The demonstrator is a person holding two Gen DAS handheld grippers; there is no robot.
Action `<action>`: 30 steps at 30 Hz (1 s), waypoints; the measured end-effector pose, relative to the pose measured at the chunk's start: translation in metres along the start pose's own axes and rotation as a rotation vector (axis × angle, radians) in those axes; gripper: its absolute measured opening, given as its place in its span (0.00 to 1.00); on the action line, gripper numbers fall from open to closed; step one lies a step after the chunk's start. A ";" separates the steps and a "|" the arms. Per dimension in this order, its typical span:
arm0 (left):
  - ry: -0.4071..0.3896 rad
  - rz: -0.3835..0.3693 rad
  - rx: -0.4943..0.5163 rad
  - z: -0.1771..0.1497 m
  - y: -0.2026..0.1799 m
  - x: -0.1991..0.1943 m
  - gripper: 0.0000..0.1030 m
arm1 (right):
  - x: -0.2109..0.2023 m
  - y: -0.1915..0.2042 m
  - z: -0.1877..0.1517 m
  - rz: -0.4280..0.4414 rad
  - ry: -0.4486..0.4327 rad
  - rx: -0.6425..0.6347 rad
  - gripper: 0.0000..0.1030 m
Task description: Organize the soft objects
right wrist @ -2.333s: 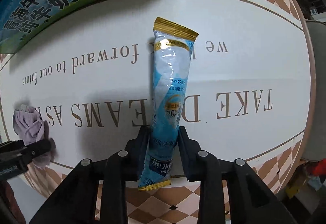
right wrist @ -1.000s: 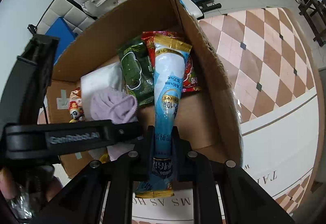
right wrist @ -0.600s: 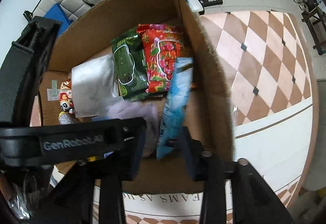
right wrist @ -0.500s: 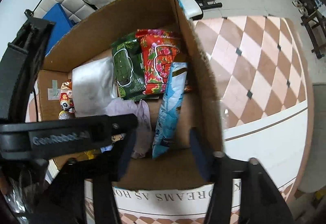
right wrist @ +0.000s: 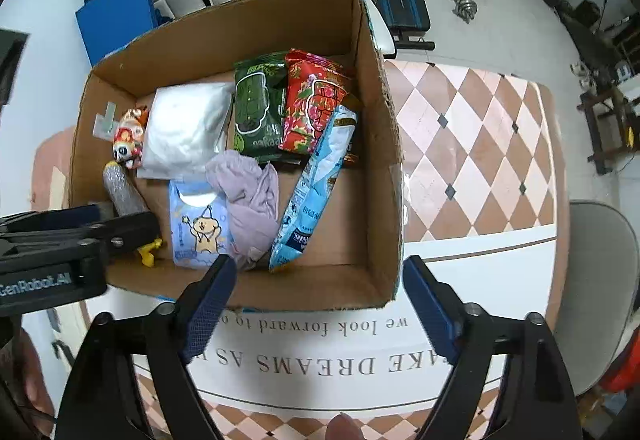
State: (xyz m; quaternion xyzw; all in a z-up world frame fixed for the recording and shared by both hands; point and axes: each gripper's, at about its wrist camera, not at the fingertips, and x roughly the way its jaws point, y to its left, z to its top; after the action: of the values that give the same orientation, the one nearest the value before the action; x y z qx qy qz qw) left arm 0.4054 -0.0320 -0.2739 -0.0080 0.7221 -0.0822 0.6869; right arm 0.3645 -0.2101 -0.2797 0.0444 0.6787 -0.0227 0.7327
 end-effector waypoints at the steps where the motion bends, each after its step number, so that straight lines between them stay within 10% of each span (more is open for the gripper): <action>1: -0.020 0.010 -0.008 -0.005 0.004 -0.004 0.94 | -0.003 0.001 -0.002 -0.012 -0.011 -0.008 1.00; 30: -0.365 0.139 0.006 -0.110 0.002 -0.107 0.95 | -0.104 0.008 -0.070 -0.087 -0.272 -0.041 1.00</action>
State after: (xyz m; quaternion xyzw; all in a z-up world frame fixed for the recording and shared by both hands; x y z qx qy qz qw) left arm 0.3028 -0.0045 -0.1630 0.0292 0.5839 -0.0342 0.8106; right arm 0.2874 -0.1987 -0.1807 -0.0035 0.5749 -0.0467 0.8169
